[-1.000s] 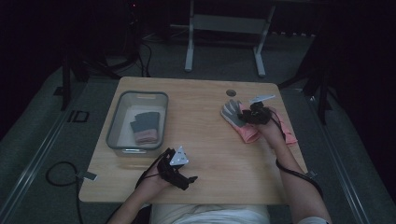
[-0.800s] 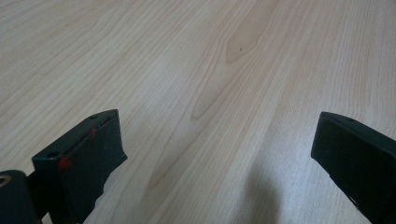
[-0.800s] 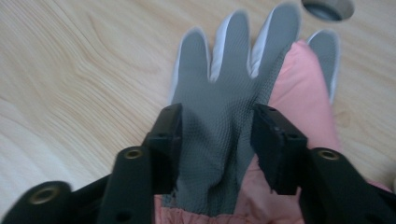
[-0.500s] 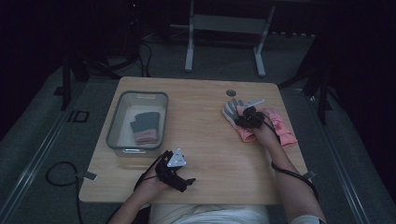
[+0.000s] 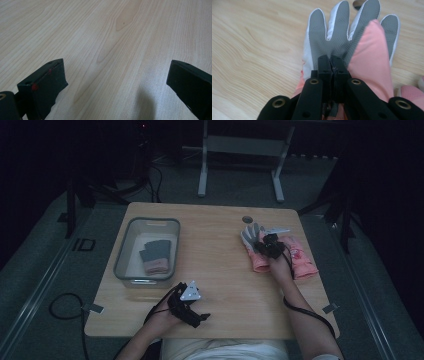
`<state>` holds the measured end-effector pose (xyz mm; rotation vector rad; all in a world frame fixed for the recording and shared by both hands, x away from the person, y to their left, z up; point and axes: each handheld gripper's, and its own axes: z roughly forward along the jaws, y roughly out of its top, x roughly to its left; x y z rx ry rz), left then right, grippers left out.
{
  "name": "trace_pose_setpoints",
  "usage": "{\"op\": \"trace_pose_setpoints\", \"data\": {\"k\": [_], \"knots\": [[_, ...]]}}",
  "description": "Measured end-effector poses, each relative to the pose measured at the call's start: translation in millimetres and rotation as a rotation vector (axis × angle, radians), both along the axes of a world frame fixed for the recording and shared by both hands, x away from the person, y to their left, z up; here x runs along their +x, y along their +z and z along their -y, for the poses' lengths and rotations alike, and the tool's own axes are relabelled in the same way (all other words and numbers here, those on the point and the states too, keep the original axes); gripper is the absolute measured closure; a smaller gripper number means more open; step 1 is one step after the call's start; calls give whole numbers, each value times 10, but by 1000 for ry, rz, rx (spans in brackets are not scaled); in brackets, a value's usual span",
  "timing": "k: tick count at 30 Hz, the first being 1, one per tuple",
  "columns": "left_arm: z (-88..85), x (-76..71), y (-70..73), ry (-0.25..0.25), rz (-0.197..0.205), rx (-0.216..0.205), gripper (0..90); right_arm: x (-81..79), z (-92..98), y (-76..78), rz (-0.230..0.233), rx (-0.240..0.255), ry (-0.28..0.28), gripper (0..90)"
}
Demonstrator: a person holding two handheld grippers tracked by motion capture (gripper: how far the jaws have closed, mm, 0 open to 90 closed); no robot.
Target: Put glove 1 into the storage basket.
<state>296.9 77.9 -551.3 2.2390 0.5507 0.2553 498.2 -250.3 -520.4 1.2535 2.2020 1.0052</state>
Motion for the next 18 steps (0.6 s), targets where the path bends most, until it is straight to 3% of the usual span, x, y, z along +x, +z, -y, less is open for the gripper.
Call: {"op": "trace_pose_setpoints", "data": {"k": [4,5,12,15,18], "knots": [[18,6,-12,-11,-2,19,19,-106,-20,171,30,16,-31,879],[23,7,-15,-12,-2,24,19,-219,-59,325,61,13,-51,879],[34,6,4,-4,15,28,19,-675,-229,840,153,66,-76,879],[28,-1,-1,-3,19,30,19,-864,-300,981,158,100,-96,879],[34,-11,-15,-4,24,54,19,-1085,-447,1015,164,97,-94,879]]}}
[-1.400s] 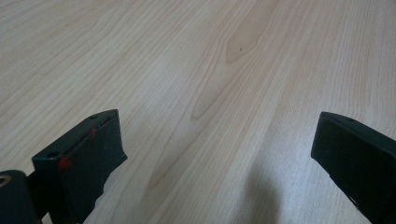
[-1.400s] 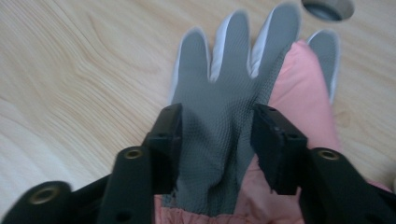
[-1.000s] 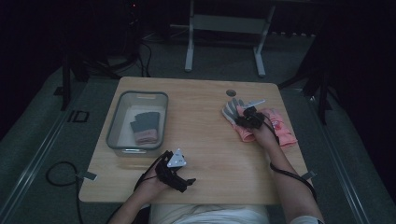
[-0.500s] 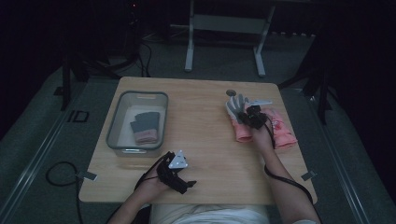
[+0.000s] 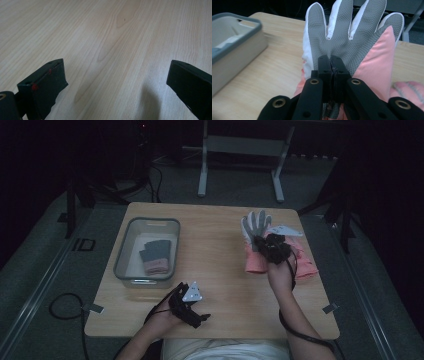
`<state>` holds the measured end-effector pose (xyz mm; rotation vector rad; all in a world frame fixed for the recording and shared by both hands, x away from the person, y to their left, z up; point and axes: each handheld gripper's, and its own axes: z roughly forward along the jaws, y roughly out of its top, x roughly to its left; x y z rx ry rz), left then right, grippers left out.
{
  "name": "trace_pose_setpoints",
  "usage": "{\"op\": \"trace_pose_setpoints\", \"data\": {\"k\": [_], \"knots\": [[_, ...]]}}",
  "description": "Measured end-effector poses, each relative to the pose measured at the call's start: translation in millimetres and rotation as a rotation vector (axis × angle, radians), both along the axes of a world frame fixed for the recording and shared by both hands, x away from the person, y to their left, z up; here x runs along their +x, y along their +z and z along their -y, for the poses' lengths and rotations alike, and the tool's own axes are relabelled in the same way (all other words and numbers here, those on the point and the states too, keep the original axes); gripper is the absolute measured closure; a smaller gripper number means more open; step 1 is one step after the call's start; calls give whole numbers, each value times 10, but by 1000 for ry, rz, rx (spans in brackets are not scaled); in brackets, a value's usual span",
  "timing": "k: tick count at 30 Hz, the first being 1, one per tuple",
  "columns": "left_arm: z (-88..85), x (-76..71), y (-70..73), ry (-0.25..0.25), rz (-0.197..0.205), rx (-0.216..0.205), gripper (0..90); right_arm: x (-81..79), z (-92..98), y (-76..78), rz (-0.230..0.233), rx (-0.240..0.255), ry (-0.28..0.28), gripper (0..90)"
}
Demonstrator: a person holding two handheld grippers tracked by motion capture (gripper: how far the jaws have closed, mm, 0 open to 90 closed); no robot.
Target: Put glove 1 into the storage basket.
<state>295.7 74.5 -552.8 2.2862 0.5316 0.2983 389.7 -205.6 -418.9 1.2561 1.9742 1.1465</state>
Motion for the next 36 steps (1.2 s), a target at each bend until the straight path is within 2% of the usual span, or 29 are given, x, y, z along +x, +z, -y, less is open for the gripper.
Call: {"op": "trace_pose_setpoints", "data": {"k": [4,8,12,17,24,29,33,36], "knots": [[-4,-17,2,-1,4,-2,19,-184,-157,-124,-15,8,-15,879],[4,-24,-3,-5,4,10,19,-222,-268,-342,-63,14,-45,879],[11,-33,-9,-6,5,11,19,-132,-388,-613,-119,-24,-58,879],[-1,-25,-13,-2,6,9,19,27,-496,-857,-186,-18,-65,878],[1,-24,-23,-9,2,12,19,215,-555,-1000,-227,-34,-82,874],[18,-34,-31,-8,0,16,19,304,-589,-1147,-262,-59,-43,856],[17,-30,-31,-5,-1,12,19,343,-574,-1141,-270,-48,-27,830],[16,-33,-32,-7,-1,14,19,342,-564,-1106,-274,-39,-9,756]]}}
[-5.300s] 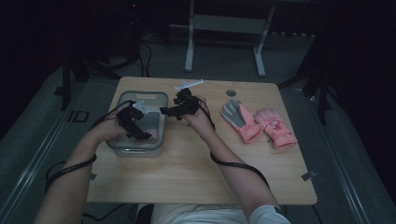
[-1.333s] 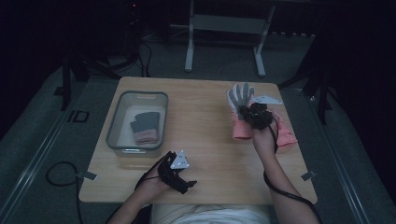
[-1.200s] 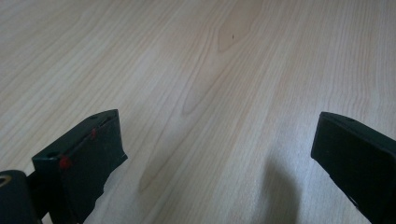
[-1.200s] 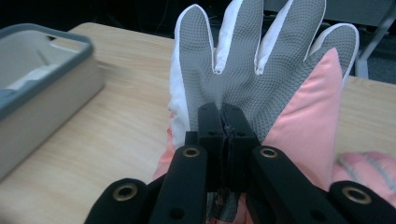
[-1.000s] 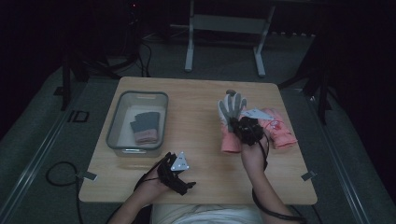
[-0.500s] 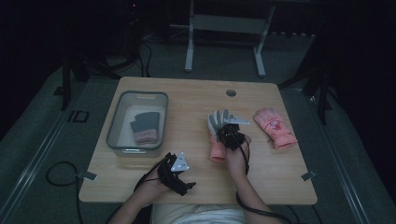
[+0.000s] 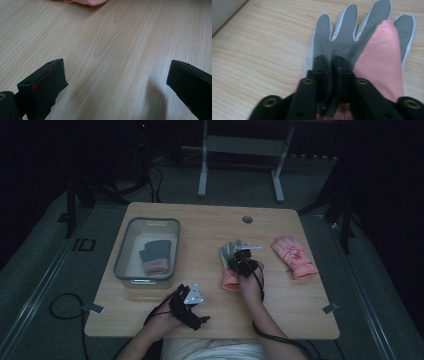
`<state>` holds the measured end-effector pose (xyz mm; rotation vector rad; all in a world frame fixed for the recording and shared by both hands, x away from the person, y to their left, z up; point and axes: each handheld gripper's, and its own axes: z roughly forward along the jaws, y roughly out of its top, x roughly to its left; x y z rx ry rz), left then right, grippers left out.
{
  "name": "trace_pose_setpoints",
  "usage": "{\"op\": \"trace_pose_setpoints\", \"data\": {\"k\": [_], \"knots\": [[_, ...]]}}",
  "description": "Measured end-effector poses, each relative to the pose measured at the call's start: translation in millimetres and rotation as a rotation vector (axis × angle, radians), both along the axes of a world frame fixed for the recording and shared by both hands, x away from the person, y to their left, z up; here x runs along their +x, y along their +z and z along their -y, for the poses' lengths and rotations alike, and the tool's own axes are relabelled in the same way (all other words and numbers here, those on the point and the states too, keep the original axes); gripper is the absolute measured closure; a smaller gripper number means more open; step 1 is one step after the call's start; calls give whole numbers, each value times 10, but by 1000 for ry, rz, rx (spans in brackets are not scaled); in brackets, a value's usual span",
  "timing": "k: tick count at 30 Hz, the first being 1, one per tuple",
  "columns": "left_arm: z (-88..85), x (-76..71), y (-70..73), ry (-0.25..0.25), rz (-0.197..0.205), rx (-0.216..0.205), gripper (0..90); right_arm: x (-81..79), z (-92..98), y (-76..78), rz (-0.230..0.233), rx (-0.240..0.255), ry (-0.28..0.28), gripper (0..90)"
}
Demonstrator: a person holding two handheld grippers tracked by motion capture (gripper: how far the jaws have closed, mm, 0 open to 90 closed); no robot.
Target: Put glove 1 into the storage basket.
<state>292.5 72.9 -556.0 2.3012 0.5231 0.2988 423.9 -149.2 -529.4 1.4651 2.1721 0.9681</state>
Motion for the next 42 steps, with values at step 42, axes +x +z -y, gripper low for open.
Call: {"op": "trace_pose_setpoints", "data": {"k": [42], "knots": [[-27,14,7,-6,-4,-7,19,461,2465,179,78,-197,18,483]]}}
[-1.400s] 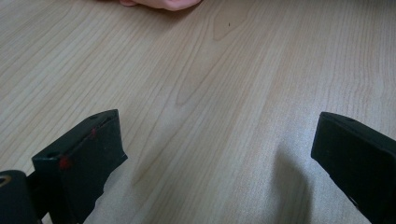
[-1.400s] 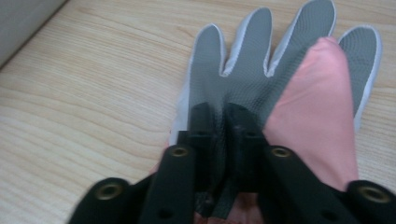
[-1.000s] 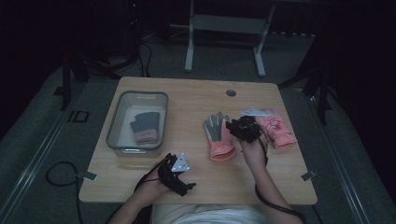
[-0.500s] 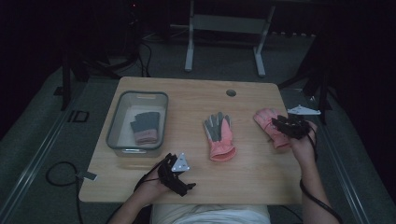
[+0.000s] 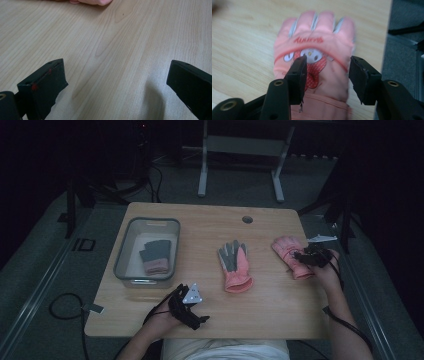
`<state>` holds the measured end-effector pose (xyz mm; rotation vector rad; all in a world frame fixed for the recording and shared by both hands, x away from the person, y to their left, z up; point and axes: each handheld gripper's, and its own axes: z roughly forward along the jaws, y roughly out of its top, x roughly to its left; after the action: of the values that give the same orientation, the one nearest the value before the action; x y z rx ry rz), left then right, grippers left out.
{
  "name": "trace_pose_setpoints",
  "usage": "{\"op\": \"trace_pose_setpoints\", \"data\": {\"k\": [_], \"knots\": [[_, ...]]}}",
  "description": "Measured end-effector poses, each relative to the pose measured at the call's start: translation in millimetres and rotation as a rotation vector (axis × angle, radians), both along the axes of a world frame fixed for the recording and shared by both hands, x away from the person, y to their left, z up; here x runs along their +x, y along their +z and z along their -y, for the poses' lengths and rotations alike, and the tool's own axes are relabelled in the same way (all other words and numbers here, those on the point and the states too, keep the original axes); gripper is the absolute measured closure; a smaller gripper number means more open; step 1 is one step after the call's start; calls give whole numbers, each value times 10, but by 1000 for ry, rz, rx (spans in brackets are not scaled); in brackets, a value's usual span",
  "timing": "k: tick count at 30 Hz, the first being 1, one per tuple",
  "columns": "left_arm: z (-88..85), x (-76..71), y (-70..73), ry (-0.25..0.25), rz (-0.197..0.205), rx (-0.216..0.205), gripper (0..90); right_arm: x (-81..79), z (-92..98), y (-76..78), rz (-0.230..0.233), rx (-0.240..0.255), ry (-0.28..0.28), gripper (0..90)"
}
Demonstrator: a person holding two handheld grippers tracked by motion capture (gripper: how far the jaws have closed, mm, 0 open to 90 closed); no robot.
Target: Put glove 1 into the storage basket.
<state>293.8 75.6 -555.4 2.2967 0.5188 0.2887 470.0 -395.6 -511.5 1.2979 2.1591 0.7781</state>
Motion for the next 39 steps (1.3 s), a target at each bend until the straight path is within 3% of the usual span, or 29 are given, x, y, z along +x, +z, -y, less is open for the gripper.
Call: {"op": "trace_pose_setpoints", "data": {"k": [6,10,16,18,20,26,31,39], "knots": [[2,-1,-4,-1,3,8,19,20,-61,-157,-16,0,1,541],[5,-10,0,-1,7,10,19,30,-41,-195,-30,46,-20,599],[-6,-2,-4,14,16,12,19,7,-128,-175,-35,16,-60,793],[-7,0,-4,13,17,14,19,-7,-177,-133,-32,-2,-78,836],[-2,1,-9,12,19,16,19,-27,-220,-45,-31,10,-113,849],[9,-3,-16,5,23,22,19,-239,-432,223,8,141,-179,849],[13,-17,-3,-2,27,24,19,-431,-722,391,35,152,-216,848],[3,-23,5,-3,28,18,19,-657,-977,440,48,206,-269,848]]}}
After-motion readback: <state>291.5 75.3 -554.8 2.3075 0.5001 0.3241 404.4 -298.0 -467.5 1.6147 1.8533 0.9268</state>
